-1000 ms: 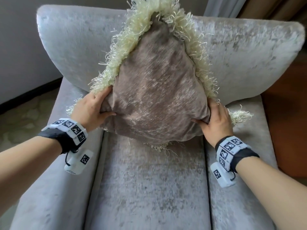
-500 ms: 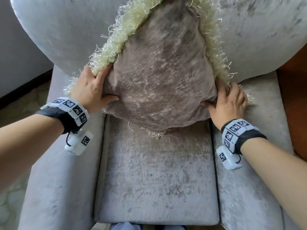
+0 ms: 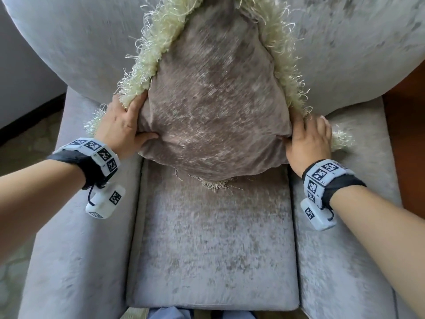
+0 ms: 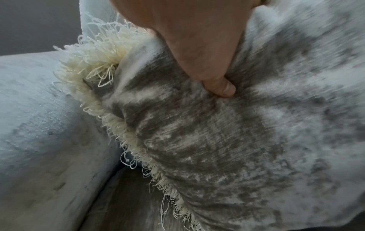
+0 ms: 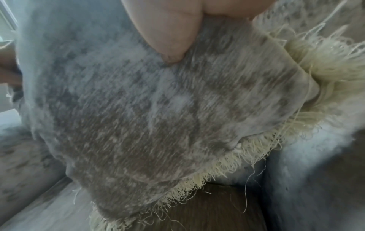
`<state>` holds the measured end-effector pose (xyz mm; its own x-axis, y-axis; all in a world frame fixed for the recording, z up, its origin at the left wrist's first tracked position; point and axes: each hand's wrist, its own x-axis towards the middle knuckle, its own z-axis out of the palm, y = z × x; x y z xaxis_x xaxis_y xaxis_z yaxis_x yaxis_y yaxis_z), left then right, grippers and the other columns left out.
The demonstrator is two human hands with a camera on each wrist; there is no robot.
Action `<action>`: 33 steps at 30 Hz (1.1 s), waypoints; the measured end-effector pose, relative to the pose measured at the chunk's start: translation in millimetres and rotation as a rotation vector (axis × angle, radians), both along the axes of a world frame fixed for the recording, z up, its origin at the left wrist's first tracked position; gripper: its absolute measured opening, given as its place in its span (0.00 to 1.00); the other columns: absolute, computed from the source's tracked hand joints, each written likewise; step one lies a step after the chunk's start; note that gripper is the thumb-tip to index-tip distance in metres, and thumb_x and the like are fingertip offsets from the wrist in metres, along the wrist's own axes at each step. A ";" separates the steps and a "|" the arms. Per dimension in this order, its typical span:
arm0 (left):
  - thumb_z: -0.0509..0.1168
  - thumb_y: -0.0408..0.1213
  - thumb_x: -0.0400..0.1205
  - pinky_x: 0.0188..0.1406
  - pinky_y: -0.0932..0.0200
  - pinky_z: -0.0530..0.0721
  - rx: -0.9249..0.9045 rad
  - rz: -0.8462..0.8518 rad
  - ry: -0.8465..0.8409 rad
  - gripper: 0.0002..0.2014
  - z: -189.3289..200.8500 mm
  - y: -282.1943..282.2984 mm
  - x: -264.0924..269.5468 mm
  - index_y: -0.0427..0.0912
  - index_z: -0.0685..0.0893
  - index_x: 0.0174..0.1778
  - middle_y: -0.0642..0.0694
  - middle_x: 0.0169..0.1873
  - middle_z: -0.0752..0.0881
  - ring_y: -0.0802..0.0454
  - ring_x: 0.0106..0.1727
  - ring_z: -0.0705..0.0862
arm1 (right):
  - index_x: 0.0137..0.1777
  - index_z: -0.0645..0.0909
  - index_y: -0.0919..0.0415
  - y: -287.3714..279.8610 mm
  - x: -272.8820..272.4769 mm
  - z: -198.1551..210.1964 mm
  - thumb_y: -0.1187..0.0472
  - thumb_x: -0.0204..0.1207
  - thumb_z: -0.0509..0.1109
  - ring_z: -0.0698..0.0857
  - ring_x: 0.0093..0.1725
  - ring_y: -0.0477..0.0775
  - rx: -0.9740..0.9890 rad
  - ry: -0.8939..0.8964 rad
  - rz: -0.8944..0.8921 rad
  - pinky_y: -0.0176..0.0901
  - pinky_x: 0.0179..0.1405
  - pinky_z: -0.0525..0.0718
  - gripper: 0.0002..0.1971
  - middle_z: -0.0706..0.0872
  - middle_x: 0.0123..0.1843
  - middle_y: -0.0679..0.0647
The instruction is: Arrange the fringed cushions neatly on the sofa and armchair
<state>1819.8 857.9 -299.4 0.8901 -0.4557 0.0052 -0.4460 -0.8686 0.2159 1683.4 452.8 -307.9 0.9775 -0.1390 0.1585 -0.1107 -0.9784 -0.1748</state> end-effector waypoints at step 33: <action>0.76 0.51 0.70 0.74 0.33 0.68 0.255 0.197 -0.025 0.45 66.0 -16.2 -44.1 0.58 0.59 0.80 0.40 0.78 0.58 0.28 0.74 0.63 | 0.76 0.62 0.50 3.5 -14.9 63.0 0.66 0.65 0.68 0.53 0.80 0.70 0.013 0.227 -0.136 0.77 0.76 0.53 0.37 0.51 0.83 0.60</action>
